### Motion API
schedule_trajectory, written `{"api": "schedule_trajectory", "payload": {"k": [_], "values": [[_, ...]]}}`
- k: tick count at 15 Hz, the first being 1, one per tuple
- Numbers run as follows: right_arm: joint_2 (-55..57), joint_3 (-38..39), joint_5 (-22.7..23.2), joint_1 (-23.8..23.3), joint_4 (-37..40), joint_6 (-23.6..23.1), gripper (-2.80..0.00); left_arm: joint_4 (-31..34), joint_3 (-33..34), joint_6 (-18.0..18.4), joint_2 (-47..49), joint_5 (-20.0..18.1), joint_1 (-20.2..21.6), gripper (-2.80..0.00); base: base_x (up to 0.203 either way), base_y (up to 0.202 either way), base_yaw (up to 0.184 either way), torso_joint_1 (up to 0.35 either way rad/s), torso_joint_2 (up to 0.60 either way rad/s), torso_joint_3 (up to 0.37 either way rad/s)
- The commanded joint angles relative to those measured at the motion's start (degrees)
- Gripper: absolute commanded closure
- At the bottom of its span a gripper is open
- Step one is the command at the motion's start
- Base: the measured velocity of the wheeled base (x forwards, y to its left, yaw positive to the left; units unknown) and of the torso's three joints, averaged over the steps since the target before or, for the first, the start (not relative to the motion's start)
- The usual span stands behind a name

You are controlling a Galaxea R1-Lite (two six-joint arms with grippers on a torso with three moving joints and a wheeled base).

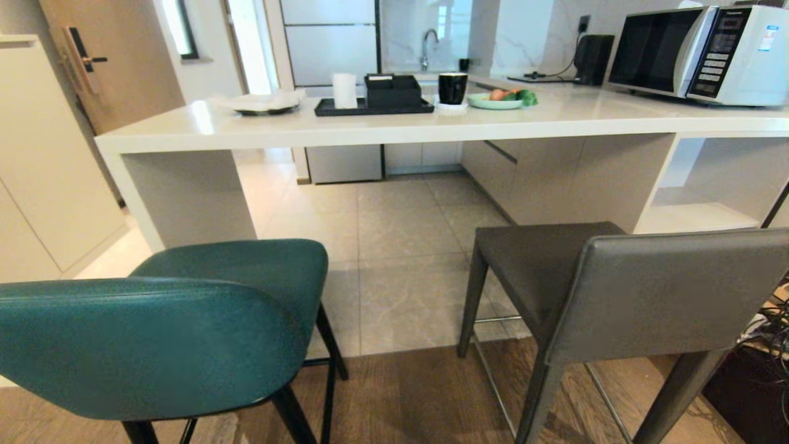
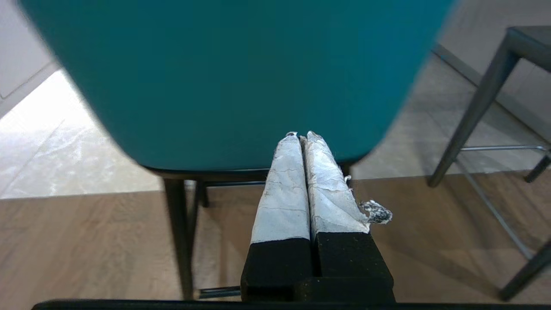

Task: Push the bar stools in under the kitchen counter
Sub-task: Push the gray chair back under the dining table

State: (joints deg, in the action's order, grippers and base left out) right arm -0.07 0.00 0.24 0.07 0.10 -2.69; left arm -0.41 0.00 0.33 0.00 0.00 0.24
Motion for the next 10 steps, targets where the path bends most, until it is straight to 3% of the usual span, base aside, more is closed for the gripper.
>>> {"api": "schedule_trajectory", "payload": {"k": [1, 10], "values": [[0.1, 0.0, 0.0, 0.0, 0.0, 0.0, 0.0, 0.0, 0.0, 0.0, 0.1, 0.0, 0.0, 0.0, 0.0, -0.195, 0.002, 0.0, 0.0, -0.002], [0.1, 0.0, 0.0, 0.0, 0.0, 0.0, 0.0, 0.0, 0.0, -0.2, 0.0, 0.0, 0.0, 0.0, 0.0, -0.195, 0.002, 0.002, 0.0, 0.001]]}}
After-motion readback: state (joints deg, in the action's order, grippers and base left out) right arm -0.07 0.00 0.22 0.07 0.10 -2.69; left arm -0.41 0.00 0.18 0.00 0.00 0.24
